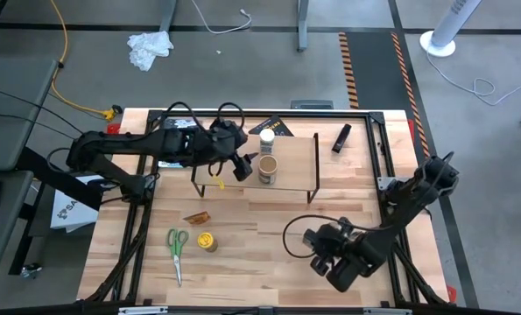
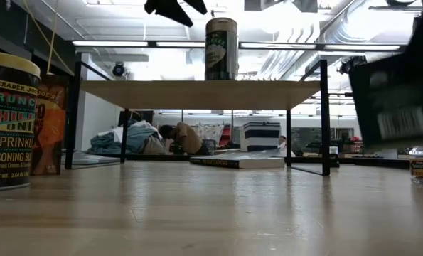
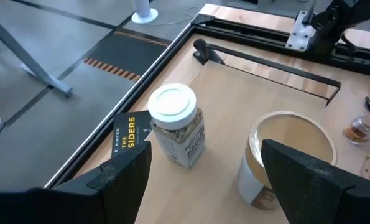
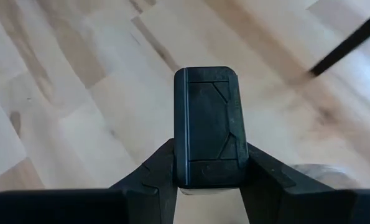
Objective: Shelf spices
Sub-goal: Remove the black seasoning can from the shelf, then remove the white seasoning bottle from the shelf
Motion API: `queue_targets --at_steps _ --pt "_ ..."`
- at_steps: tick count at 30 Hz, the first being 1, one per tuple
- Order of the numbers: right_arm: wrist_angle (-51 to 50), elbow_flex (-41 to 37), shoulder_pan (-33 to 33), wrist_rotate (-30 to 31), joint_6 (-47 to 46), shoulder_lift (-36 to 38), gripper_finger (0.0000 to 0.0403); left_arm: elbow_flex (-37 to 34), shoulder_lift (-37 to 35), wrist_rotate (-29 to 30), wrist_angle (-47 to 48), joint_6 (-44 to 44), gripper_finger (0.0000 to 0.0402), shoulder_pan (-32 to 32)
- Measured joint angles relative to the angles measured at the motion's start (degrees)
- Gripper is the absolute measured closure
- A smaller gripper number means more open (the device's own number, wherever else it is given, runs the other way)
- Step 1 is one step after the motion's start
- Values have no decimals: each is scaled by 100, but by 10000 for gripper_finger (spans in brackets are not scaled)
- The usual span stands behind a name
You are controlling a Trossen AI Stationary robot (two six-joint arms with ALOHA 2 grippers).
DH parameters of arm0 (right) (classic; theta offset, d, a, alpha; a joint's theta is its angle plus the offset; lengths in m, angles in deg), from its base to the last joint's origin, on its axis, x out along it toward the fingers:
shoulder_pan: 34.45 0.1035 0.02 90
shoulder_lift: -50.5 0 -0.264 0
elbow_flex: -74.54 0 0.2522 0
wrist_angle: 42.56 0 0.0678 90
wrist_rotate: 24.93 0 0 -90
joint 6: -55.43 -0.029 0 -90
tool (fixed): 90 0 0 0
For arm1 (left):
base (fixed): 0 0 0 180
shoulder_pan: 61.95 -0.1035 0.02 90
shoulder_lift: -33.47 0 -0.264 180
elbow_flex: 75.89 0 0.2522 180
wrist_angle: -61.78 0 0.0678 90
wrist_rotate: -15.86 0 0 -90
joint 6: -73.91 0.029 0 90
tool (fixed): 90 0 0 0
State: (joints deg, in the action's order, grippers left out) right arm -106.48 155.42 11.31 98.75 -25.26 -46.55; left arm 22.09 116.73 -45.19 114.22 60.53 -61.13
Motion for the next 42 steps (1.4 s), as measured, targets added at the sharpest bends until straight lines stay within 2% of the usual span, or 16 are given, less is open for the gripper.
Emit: queue_targets --at_steps 8,15,18,22,28,31,38,42 --pt "1221 -857 -354 -75 107 1 276 72 -250 27 -59 7 101 130" --pt "2052 -1144 -493 -68 638 17 270 75 -529 86 -94 158 101 127" --pt "2030 -1101 -495 -237 675 15 253 75 -636 132 -90 167 101 127" --pt "1987 -1013 -493 -691 667 -3 207 75 -745 183 -88 319 101 127" --pt "1326 -763 -493 -853 726 -3 130 75 -767 176 -89 674 101 127" --pt "773 -477 -493 -870 757 -3 104 75 -767 173 -154 813 101 125" --pt "-765 382 -494 -672 1403 -1 89 77 -714 158 -631 1988 101 57" --pt "-1532 936 -495 -509 1828 2 88 77 -649 -420 -860 2265 101 -296"
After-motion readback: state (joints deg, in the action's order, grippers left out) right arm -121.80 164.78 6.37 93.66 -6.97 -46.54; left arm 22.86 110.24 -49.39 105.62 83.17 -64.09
